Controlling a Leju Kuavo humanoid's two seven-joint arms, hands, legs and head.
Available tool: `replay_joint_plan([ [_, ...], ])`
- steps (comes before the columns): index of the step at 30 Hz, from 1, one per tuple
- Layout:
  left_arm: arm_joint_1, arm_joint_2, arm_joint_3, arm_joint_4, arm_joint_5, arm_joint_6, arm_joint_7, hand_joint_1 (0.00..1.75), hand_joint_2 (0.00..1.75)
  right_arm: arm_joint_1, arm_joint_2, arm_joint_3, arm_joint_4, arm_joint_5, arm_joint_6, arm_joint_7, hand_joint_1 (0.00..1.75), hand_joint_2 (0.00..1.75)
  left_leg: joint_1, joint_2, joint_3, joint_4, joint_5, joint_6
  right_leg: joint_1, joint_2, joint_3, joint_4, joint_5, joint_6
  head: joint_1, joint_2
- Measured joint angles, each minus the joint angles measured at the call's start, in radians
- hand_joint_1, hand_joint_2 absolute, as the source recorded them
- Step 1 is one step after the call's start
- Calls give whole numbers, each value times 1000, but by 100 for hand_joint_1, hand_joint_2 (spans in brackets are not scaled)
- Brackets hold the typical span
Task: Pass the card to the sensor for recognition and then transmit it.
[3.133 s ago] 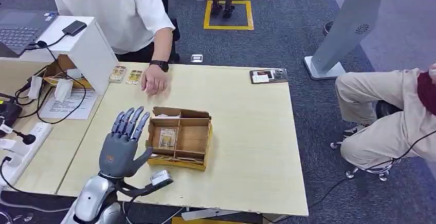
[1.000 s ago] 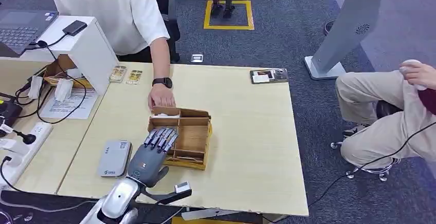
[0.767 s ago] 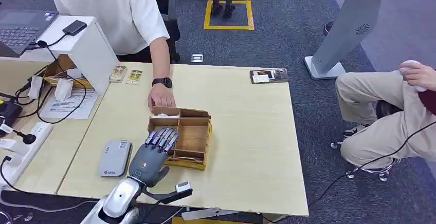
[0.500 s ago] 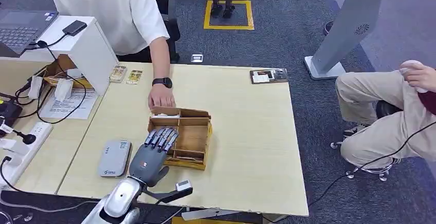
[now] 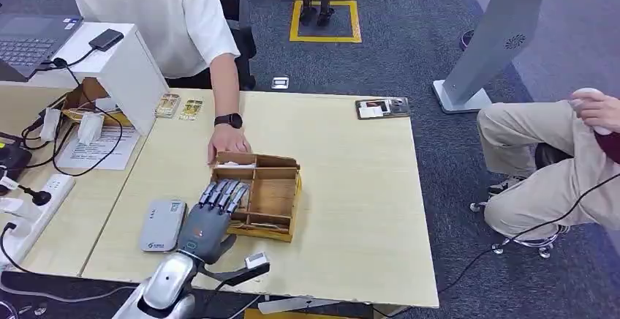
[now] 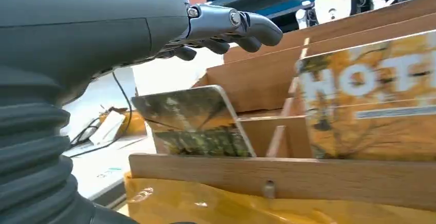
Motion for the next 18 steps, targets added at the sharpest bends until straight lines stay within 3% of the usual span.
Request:
replay_joint_plan([
  [16,7,24,20,-3,5,-12,-21,0,175,0,0,0,0,-5,0,0,0,175,0,0,0,0,0,0,0,0,0,0,0,0,0,0],
  [17,7,24,20,-3,6,-12,-21,70,175,0,0,0,0,-6,0,0,0,175,0,0,0,0,0,0,0,0,0,0,0,0,0,0],
  [18,7,24,21,-3,6,-12,-21,171,175,0,0,0,0,-6,0,0,0,175,0,0,0,0,0,0,0,0,0,0,0,0,0,0],
])
